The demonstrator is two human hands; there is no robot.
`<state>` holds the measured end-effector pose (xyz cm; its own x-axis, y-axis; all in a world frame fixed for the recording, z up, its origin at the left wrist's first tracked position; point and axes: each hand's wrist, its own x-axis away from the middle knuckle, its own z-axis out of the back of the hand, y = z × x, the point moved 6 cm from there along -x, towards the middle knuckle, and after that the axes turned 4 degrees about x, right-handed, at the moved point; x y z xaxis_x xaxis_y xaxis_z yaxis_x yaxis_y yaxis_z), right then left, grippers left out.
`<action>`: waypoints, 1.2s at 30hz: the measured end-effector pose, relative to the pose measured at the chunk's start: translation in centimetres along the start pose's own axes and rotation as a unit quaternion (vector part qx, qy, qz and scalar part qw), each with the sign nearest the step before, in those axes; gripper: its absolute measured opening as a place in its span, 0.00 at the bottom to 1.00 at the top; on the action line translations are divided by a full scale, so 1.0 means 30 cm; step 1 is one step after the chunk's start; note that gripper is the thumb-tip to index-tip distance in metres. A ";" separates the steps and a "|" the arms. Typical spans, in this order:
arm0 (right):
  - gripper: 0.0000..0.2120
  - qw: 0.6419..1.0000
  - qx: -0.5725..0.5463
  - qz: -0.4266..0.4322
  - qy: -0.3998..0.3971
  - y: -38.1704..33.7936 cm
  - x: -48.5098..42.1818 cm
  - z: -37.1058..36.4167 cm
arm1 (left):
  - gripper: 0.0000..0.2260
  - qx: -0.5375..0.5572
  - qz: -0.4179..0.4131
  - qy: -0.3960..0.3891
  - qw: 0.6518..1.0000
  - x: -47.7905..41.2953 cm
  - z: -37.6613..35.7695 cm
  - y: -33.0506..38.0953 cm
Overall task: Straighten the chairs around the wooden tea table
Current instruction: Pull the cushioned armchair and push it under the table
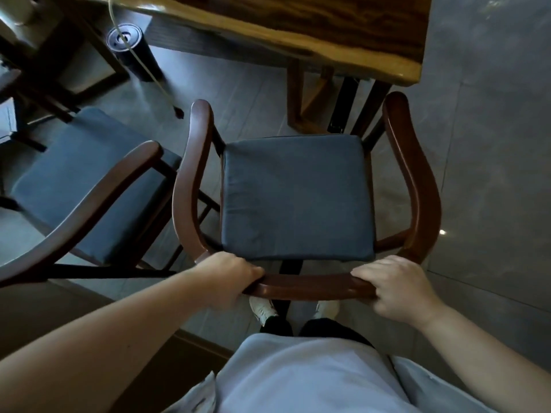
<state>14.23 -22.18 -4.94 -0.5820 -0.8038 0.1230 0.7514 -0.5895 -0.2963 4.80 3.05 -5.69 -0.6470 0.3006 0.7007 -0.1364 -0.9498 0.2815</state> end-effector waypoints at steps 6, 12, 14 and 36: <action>0.15 1.000 -0.001 -0.026 0.016 -0.132 -0.162 -0.026 | 0.20 -0.007 0.037 0.023 0.999 0.056 0.110 -0.222; 0.21 0.998 0.002 -0.048 0.031 -0.187 -0.266 -0.024 | 0.21 -0.041 0.018 0.024 0.999 0.044 0.177 -0.376; 0.18 0.998 -0.005 -0.062 0.025 -0.200 -0.291 -0.032 | 0.22 -0.050 0.005 0.025 0.998 0.043 0.200 -0.412; 0.23 0.970 -0.075 -0.047 -0.225 -0.088 -0.372 -0.110 | 0.15 -0.011 0.003 0.187 0.982 0.036 0.206 -0.285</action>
<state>17.72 -11.38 -8.64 -0.4252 -0.7207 0.5476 0.6290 -0.6703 -0.3937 9.91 12.02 -3.30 -0.8778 0.2465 0.4106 -0.1453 -0.9541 0.2620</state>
